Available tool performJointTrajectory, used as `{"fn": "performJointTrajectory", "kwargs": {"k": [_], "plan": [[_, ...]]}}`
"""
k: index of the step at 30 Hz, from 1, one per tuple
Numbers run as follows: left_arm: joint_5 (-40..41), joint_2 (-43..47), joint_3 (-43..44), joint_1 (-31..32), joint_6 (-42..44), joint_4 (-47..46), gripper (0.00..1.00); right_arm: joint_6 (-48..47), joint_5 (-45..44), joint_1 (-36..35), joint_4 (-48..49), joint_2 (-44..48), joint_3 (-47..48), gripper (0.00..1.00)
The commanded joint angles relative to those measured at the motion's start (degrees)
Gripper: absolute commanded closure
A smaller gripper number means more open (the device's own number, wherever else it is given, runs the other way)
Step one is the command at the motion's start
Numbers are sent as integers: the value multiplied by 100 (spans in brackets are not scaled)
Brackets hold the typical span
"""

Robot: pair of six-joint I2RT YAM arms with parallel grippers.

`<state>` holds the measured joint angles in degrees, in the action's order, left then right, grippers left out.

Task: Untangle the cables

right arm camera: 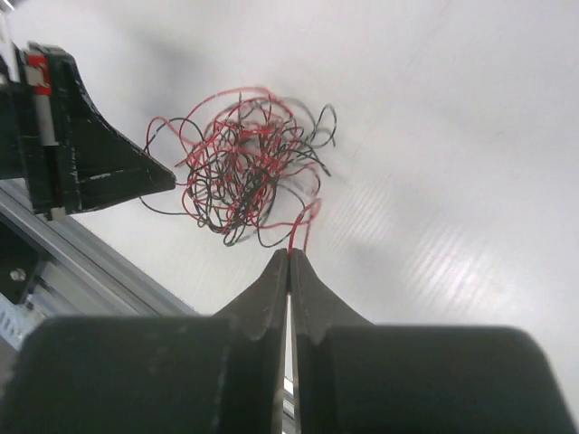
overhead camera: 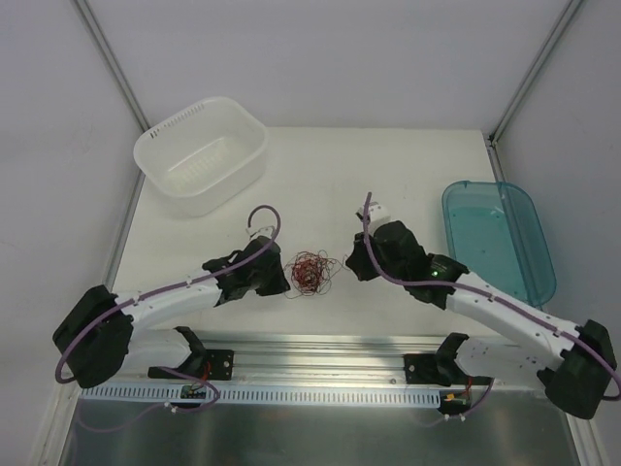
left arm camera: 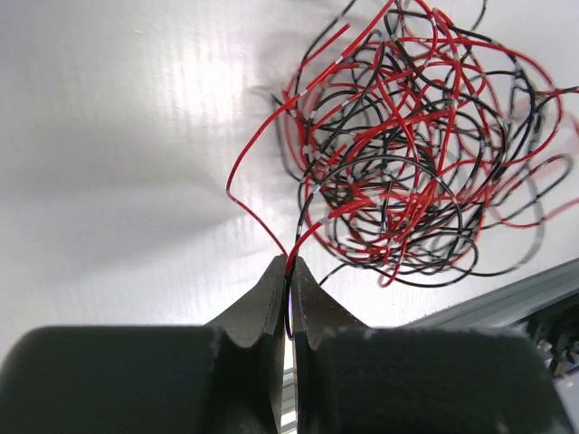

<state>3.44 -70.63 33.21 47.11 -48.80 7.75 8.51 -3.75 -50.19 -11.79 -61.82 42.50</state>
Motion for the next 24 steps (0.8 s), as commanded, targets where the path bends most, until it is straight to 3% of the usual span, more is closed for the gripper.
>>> {"fn": "performJointTrajectory", "kwargs": {"k": [1, 14, 19, 24], "plan": [[-116, 593, -122, -412, -7, 331, 100, -385, -925, 114, -1191, 802, 653, 99], [525, 2439, 334, -1345, 845, 1835, 100, -491, -1752, 660, -2512, 2200, 1436, 99], [1183, 2572, 1046, -1529, 1486, 2494, 100, -640, -1919, 739, -2714, 2315, 1682, 99], [2001, 2361, 1758, -1679, 1969, 2925, 100, -999, -1858, 757, -2986, 2105, 2753, 99]]}}
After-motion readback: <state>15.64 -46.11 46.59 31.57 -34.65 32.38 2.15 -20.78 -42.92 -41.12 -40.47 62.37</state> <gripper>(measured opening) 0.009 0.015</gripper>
